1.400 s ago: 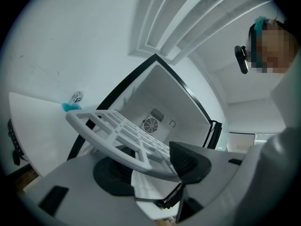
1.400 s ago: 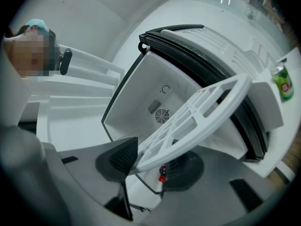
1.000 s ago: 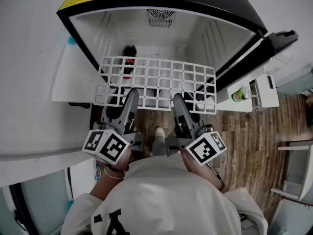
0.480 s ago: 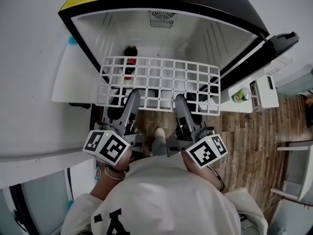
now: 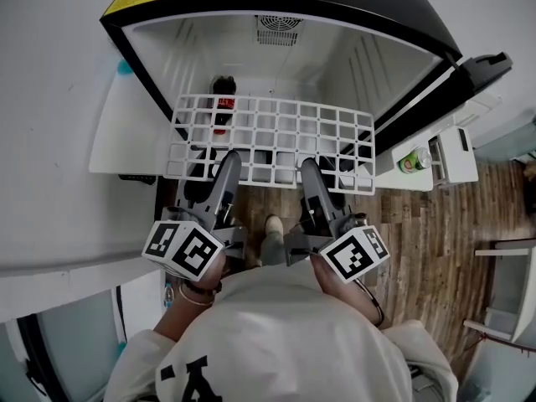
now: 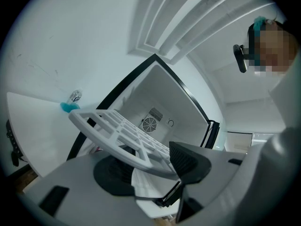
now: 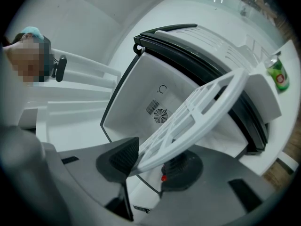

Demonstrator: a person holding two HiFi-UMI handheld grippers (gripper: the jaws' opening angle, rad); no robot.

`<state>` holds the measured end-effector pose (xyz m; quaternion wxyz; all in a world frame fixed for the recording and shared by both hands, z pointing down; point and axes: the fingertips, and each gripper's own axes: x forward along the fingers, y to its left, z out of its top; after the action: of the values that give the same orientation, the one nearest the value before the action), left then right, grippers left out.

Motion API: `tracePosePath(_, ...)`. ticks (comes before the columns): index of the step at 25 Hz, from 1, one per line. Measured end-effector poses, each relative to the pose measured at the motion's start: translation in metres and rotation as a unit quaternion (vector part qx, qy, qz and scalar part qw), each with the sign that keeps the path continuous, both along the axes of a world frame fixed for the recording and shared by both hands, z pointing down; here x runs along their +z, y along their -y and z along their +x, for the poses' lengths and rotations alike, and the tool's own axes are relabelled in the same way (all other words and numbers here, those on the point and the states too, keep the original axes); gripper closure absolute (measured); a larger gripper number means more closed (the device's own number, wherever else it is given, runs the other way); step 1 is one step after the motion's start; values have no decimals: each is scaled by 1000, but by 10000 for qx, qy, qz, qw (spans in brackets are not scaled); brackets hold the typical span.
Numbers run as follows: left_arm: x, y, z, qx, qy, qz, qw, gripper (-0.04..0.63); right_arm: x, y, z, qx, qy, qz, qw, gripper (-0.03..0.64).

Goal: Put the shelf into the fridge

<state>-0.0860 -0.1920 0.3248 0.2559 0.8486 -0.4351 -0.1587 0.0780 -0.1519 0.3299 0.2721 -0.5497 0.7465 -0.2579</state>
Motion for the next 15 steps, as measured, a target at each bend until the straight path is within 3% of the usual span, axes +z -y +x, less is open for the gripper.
tracePosePath(15, -1, 8, 6, -107, 49, 1, 9999, 377, -3, 13, 6, -78, -116, -12, 9999, 453)
